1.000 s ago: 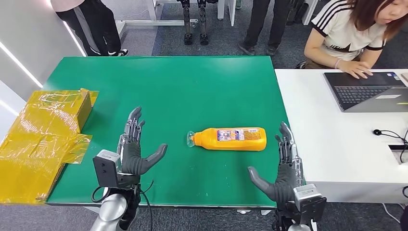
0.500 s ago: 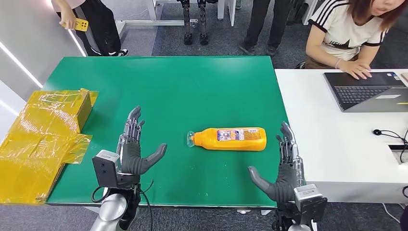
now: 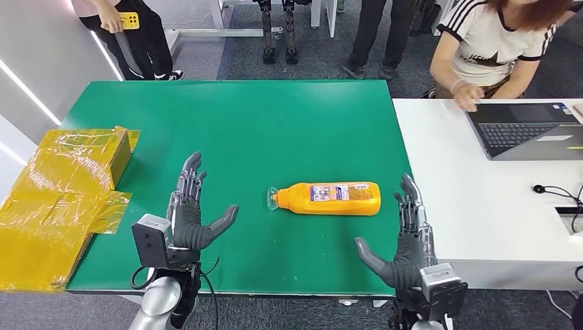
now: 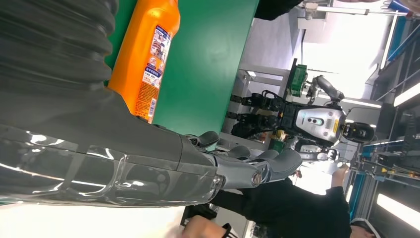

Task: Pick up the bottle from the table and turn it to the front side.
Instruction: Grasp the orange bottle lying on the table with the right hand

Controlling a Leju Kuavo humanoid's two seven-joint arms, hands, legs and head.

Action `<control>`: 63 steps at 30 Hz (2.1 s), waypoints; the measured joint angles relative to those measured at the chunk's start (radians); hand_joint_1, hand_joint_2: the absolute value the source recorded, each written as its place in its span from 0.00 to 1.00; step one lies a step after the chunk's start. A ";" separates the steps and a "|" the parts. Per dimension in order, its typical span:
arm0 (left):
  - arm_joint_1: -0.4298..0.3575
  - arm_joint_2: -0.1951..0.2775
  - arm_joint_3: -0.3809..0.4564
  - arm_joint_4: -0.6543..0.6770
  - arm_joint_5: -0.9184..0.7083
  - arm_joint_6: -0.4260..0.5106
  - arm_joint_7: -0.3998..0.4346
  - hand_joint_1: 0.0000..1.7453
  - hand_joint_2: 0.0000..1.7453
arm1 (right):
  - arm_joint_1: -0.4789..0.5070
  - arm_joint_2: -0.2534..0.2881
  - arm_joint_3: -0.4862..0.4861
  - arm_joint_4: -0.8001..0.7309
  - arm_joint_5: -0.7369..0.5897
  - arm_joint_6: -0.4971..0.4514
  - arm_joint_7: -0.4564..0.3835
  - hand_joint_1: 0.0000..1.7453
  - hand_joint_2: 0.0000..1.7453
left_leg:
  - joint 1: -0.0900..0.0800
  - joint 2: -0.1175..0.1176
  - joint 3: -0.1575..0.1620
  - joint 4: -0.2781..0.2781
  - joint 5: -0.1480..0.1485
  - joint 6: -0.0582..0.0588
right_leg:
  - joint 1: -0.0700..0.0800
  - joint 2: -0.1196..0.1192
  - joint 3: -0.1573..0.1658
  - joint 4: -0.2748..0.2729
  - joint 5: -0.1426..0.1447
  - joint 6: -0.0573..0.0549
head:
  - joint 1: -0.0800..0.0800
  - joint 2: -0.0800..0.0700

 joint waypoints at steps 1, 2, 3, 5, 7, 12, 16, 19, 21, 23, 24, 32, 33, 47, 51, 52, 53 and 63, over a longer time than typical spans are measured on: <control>0.000 0.000 0.000 0.000 0.000 0.000 0.000 0.00 1.00 | 0.000 0.000 0.000 0.000 -0.001 0.000 0.000 0.00 1.00 | 0.000 0.000 0.000 0.000 0.000 0.000 | 0.000 0.000 0.000 0.000 0.000 0.000 | 0.000 0.000; 0.000 0.000 0.001 0.000 0.000 0.000 0.000 0.00 1.00 | -0.001 0.000 0.001 0.000 -0.001 0.000 0.000 0.00 1.00 | 0.000 0.000 0.000 0.000 0.000 0.000 | 0.000 0.000 0.000 0.000 0.000 0.000 | 0.000 0.000; 0.000 0.000 0.001 0.000 0.000 0.000 0.000 0.00 1.00 | -0.002 0.000 0.001 0.000 -0.001 0.000 0.000 0.00 1.00 | 0.000 0.000 0.000 0.000 0.000 0.000 | 0.000 0.000 0.000 0.000 0.000 0.000 | 0.000 0.000; 0.000 0.000 0.002 0.000 0.000 0.000 0.000 0.00 1.00 | -0.011 -0.001 0.001 0.001 0.010 0.000 0.003 0.00 1.00 | 0.000 0.000 0.000 0.000 0.000 0.000 | 0.000 0.000 0.000 0.000 0.000 0.000 | 0.000 0.000; -0.001 -0.001 0.002 0.000 -0.001 -0.003 0.000 0.00 1.00 | -0.032 -0.005 0.001 0.006 0.040 -0.002 0.014 0.00 1.00 | 0.000 0.000 0.000 0.000 0.000 0.000 | 0.000 0.000 0.000 0.000 0.000 0.000 | 0.000 0.000; -0.006 -0.007 0.002 0.007 -0.006 -0.010 -0.009 0.00 1.00 | -0.115 -0.018 0.001 0.043 0.113 -0.006 0.043 0.00 1.00 | 0.000 0.001 0.000 0.000 0.000 0.000 | 0.000 0.000 0.000 0.000 0.001 0.000 | 0.000 0.000; -0.010 -0.011 0.002 0.012 -0.006 -0.011 -0.011 0.00 1.00 | -0.142 -0.023 0.000 0.063 0.119 -0.006 0.046 0.00 1.00 | 0.000 0.000 0.000 0.000 0.001 0.000 | 0.000 0.000 0.000 0.000 0.001 0.000 | 0.000 0.000; -0.013 -0.011 0.002 0.012 -0.006 -0.012 -0.012 0.00 1.00 | -0.149 -0.025 0.000 0.071 0.122 -0.006 0.046 0.00 1.00 | 0.000 0.000 0.000 0.000 0.001 0.000 | 0.000 0.000 0.000 0.000 0.001 0.000 | 0.000 0.000; -0.014 -0.011 0.002 0.013 -0.006 -0.013 -0.013 0.00 1.00 | -0.160 -0.030 0.000 0.077 0.133 -0.010 0.050 0.00 1.00 | 0.000 0.001 0.000 0.000 0.001 0.000 | 0.000 0.001 0.000 0.000 0.001 0.000 | 0.000 0.000; -0.014 -0.011 0.002 0.014 -0.003 -0.017 -0.019 0.00 1.00 | -0.191 -0.049 0.002 0.096 0.145 -0.019 0.057 0.00 1.00 | 0.000 0.001 0.000 0.000 0.001 0.000 | 0.000 0.001 0.000 0.000 0.001 0.000 | 0.000 0.000; -0.015 -0.010 0.002 0.015 0.001 -0.019 -0.023 0.00 1.00 | -0.215 -0.064 0.003 0.112 0.147 -0.024 0.062 0.00 1.00 | 0.000 0.001 0.000 0.000 0.001 0.000 | 0.000 0.001 0.000 0.000 0.001 0.000 | 0.000 0.000; -0.023 -0.008 0.002 0.035 0.021 -0.035 -0.033 0.00 1.00 | -0.425 -0.194 0.036 0.289 0.174 -0.031 0.131 0.00 1.00 | -0.001 0.001 -0.001 0.001 0.002 0.003 | 0.000 0.001 0.000 0.000 0.004 0.002 | 0.000 0.000; -0.028 -0.008 0.002 0.040 0.021 -0.038 -0.033 0.00 1.00 | -0.453 -0.202 0.047 0.316 0.187 -0.026 0.151 0.00 1.00 | -0.001 0.001 -0.001 0.001 0.003 0.003 | 0.000 0.001 0.000 0.000 0.004 0.002 | 0.000 0.000; -0.091 -0.021 -0.003 0.104 0.008 -0.079 -0.031 0.00 1.00 | -1.049 -0.212 0.294 0.819 0.404 0.159 0.433 0.00 1.00 | 0.000 0.002 -0.002 0.001 0.007 0.002 | 0.000 0.002 -0.002 0.001 0.007 0.001 | 0.000 0.000; -0.091 -0.021 -0.003 0.109 0.003 -0.081 -0.028 0.00 1.00 | -1.120 -0.197 0.337 0.904 0.411 0.236 0.466 0.00 1.00 | 0.000 0.001 -0.002 0.001 0.007 0.003 | 0.000 0.002 -0.002 0.000 0.007 0.001 | 0.000 0.000; -0.091 -0.021 -0.003 0.110 0.001 -0.081 -0.026 0.00 1.00 | -1.134 -0.194 0.347 0.923 0.411 0.263 0.473 0.00 1.00 | 0.000 0.001 -0.002 0.001 0.007 0.003 | 0.000 0.002 -0.002 0.000 0.007 0.001 | 0.000 0.000; -0.091 -0.021 -0.003 0.110 -0.002 -0.082 -0.024 0.00 1.00 | -1.148 -0.192 0.359 0.943 0.410 0.299 0.481 0.00 1.00 | 0.000 0.001 -0.002 0.001 0.007 0.003 | 0.000 0.002 -0.002 0.000 0.007 0.001 | 0.000 0.000; -0.090 -0.019 -0.003 0.111 -0.006 -0.096 0.001 0.00 1.00 | -1.258 -0.189 0.486 1.080 0.396 0.593 0.521 0.00 1.00 | 0.000 0.001 -0.003 0.002 0.007 0.003 | 0.000 0.001 -0.002 0.000 0.007 0.002 | 0.000 0.000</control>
